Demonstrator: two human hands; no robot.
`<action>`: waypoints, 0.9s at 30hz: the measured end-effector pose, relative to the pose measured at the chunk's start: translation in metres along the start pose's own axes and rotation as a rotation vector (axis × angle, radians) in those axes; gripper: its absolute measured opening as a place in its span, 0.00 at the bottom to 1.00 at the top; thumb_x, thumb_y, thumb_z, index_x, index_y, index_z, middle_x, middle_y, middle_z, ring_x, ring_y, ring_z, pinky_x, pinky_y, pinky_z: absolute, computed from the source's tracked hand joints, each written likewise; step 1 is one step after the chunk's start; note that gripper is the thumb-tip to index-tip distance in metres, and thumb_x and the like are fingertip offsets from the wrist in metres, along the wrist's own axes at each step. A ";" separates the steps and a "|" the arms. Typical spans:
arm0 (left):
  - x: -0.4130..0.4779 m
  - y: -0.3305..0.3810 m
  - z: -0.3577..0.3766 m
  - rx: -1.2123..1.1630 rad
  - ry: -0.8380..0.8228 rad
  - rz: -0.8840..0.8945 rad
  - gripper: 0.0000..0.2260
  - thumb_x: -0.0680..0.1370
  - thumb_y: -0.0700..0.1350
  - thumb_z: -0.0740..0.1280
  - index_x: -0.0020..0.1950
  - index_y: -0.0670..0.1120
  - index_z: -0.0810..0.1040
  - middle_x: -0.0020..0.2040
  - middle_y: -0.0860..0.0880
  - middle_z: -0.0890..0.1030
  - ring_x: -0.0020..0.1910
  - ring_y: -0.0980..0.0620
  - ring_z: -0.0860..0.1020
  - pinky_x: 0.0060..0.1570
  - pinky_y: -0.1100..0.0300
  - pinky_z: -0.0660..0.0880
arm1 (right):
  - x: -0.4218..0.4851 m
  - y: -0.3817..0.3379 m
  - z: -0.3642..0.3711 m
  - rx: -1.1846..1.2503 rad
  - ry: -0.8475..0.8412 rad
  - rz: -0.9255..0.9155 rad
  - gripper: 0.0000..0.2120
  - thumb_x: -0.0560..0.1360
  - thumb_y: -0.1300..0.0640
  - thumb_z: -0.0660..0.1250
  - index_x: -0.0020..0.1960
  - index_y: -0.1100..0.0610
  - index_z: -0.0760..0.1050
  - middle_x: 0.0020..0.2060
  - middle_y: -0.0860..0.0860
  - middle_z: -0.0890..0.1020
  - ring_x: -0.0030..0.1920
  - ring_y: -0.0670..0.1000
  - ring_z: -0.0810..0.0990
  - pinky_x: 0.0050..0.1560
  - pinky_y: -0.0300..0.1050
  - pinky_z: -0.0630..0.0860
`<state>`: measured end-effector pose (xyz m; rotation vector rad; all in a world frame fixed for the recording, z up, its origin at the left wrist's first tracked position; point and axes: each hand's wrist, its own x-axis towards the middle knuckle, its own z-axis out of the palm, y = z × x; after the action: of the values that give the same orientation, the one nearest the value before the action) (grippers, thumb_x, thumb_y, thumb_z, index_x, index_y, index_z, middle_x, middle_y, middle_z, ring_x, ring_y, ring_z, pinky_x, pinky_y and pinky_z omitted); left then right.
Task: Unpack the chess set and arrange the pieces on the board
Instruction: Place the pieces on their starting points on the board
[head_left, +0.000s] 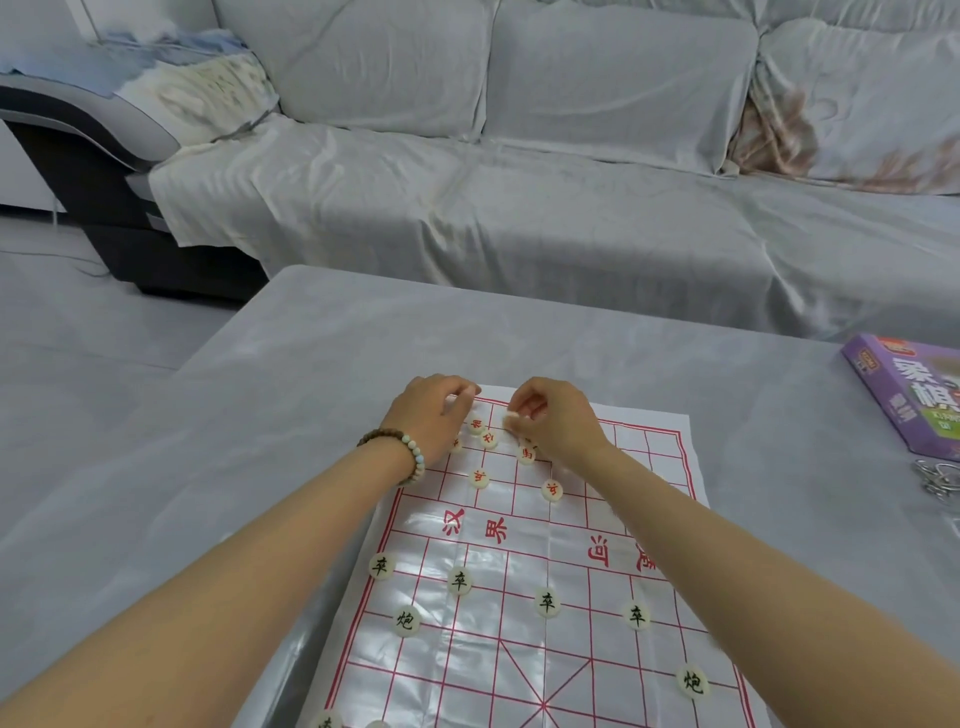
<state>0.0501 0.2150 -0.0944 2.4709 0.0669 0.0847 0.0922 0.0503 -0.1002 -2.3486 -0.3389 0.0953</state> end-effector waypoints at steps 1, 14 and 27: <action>0.000 0.002 -0.001 0.007 0.005 0.012 0.17 0.81 0.49 0.52 0.62 0.47 0.75 0.60 0.47 0.77 0.60 0.49 0.71 0.58 0.56 0.69 | 0.001 0.001 -0.004 0.075 0.028 0.017 0.05 0.70 0.59 0.73 0.42 0.52 0.78 0.38 0.45 0.80 0.40 0.45 0.77 0.42 0.34 0.74; 0.007 0.040 0.023 0.262 -0.284 0.077 0.22 0.82 0.52 0.45 0.68 0.45 0.69 0.66 0.45 0.73 0.65 0.47 0.69 0.67 0.51 0.63 | 0.014 0.030 -0.034 0.056 -0.045 0.063 0.06 0.73 0.59 0.70 0.50 0.53 0.81 0.46 0.49 0.83 0.43 0.47 0.79 0.46 0.37 0.77; 0.007 0.040 0.017 0.167 -0.400 -0.009 0.26 0.81 0.57 0.40 0.73 0.49 0.61 0.73 0.47 0.64 0.72 0.47 0.62 0.71 0.50 0.58 | 0.009 0.042 -0.029 -0.019 -0.012 0.079 0.12 0.73 0.54 0.70 0.56 0.50 0.80 0.53 0.50 0.78 0.46 0.47 0.75 0.45 0.38 0.74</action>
<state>0.0596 0.1738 -0.0831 2.6042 -0.0910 -0.4335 0.1146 0.0042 -0.1081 -2.3810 -0.2534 0.1450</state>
